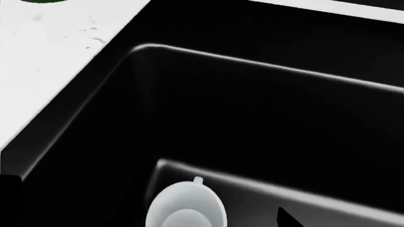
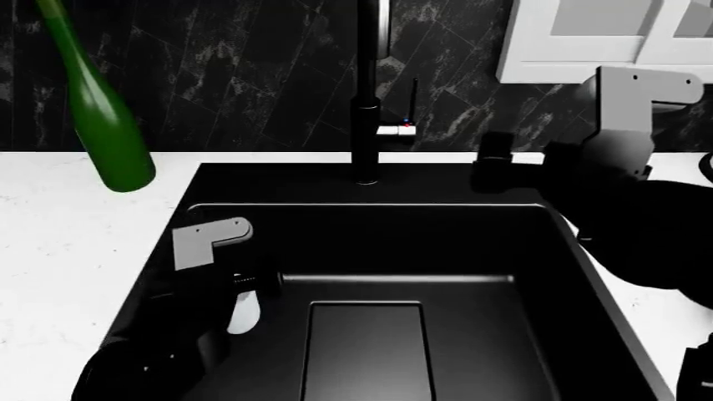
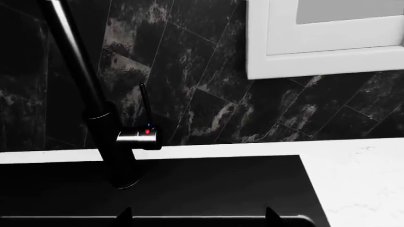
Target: Pick the cup and bowl from the sink and place them on the counter for drying.
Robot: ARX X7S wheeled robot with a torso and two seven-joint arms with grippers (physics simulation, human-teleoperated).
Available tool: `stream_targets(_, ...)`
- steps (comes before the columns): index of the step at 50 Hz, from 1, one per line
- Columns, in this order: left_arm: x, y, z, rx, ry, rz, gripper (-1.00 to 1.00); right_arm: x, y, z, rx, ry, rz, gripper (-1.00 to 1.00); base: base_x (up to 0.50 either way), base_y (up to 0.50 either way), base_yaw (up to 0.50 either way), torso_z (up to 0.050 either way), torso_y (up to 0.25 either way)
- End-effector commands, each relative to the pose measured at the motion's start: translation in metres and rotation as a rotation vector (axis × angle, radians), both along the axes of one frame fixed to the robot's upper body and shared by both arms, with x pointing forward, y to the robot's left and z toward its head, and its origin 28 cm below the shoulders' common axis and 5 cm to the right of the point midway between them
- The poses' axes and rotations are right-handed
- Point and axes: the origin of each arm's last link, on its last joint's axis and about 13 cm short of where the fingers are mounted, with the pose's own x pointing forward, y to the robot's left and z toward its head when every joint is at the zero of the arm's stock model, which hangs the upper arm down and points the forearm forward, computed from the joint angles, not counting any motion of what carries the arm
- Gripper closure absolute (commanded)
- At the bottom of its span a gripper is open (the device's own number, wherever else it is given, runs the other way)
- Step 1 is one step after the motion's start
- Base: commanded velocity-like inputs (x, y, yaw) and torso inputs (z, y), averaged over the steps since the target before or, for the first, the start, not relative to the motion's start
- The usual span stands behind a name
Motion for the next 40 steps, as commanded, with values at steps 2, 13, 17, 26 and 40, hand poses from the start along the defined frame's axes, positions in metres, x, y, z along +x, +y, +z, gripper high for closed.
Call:
stream_targets(2,0.016,-0.001,-0.017,-0.016,0.031,0.040,-1.00,0.001,0.002,-0.004,0.004,0.009,0.008,-1.00,0.00,0.00,0.00,0.000,0.000)
stream_targets(13,0.028,0.007,-0.026,0.008,0.051,0.058,-1.00,0.002,0.004,-0.008,0.012,0.017,0.016,-1.00,0.00,0.00,0.00,0.000,0.000)
stream_targets(17,0.031,0.008,-0.030,0.009,0.063,0.052,-1.00,0.001,0.006,-0.010,0.008,0.024,0.026,-1.00,0.00,0.00,0.00,0.000,0.000)
stream_targets(26,0.036,0.011,-0.041,0.022,0.086,0.048,-1.00,0.000,0.004,-0.009,0.015,0.021,0.018,-1.00,0.00,0.00,0.00,0.000,0.000)
stream_targets(40,0.041,0.007,-0.059,0.046,0.119,0.057,-1.00,-0.001,0.005,-0.013,0.026,0.028,0.022,-1.00,0.00,0.00,0.00,0.000,0.000)
